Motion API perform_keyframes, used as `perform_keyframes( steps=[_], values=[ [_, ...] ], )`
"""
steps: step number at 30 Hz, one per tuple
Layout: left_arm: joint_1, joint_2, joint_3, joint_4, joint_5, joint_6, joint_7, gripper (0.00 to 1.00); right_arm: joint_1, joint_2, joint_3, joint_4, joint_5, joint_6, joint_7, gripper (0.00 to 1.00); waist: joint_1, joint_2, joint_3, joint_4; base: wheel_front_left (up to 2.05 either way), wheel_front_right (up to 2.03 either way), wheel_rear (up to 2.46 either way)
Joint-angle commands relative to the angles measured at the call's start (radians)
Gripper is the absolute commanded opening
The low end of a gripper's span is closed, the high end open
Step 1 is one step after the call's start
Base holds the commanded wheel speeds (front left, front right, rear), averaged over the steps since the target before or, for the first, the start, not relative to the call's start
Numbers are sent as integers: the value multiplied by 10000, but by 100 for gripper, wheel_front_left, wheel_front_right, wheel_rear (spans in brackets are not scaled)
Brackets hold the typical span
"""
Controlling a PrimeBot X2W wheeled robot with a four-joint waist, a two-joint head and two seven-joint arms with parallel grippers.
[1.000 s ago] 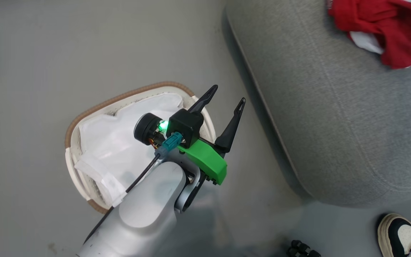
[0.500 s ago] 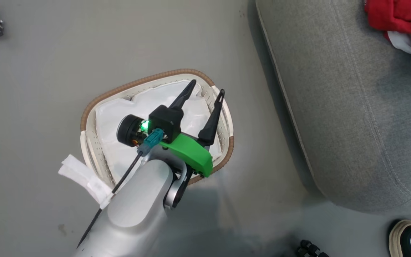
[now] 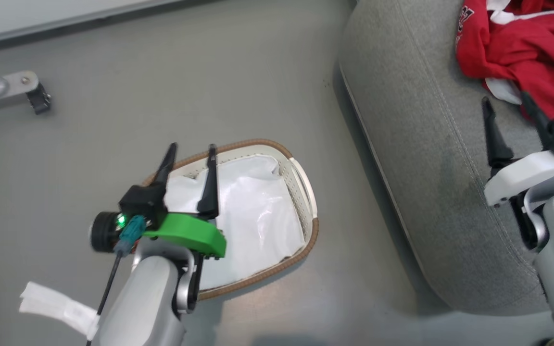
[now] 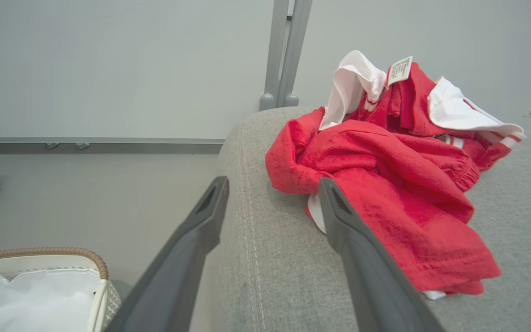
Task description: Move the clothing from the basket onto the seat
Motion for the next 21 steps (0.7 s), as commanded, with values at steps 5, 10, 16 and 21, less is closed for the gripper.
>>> perform_keyframes(
  steps=[5,10,16,21],
  values=[
    [1069,49,1102,-420,622,111,-4,100,812,554,190,-838,-128,-14,-18,100,-1,0,-1009,773,0,0,0],
    [1850,47,1902,-716,1003,263,-4,100,1317,982,571,-1329,-367,-14,-17,100,-1,0,-1431,1113,0,0,0],
    [2508,48,2351,-579,1297,289,-4,100,1842,1345,846,-1572,-540,-14,-17,100,-1,0,-1886,1397,0,0,0],
    [2850,44,2580,-391,1306,214,-4,100,2355,1643,731,-1518,-616,-14,-17,100,-1,0,-2297,1619,0,0,0]
  ],
)
